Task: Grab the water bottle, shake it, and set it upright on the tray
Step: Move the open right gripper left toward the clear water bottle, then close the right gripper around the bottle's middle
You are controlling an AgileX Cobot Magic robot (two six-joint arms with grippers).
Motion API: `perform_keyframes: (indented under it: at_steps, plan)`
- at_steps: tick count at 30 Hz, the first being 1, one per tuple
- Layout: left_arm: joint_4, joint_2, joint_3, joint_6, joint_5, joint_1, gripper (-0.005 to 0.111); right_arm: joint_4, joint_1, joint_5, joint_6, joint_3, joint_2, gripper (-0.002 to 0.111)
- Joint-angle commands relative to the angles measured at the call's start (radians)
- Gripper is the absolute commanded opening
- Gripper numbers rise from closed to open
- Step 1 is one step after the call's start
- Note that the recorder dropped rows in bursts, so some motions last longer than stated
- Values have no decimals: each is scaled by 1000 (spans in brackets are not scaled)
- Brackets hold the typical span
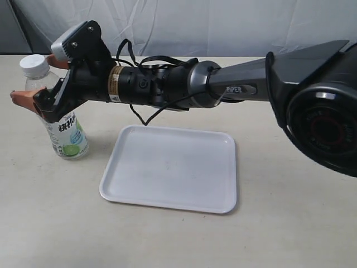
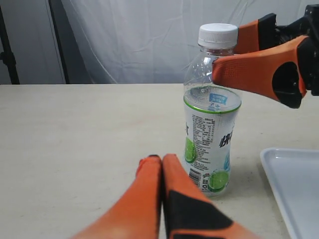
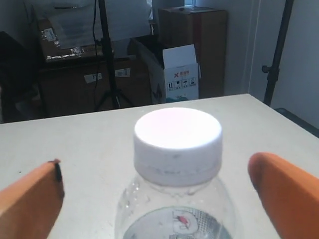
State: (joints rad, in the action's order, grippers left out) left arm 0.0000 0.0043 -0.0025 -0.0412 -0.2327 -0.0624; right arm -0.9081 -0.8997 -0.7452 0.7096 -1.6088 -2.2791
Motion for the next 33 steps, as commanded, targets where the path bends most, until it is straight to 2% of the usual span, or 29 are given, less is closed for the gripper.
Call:
perform_keyframes:
  at_steps: [1,15,25,33]
  plan:
    - [0,-4,3,-2,1,1,0,28,1,-7,-2,-13,-19,104]
    - [0,-4,3,-2,1,1,0,54,-4,-20,-2,-55,-127,104]
    - [0,-4,3,-2,1,1,0,56,-44,115,-4,-131,-172,104]
    - [0,-4,3,-2,1,1,0,71,-50,126,-4,-131,-172,104]
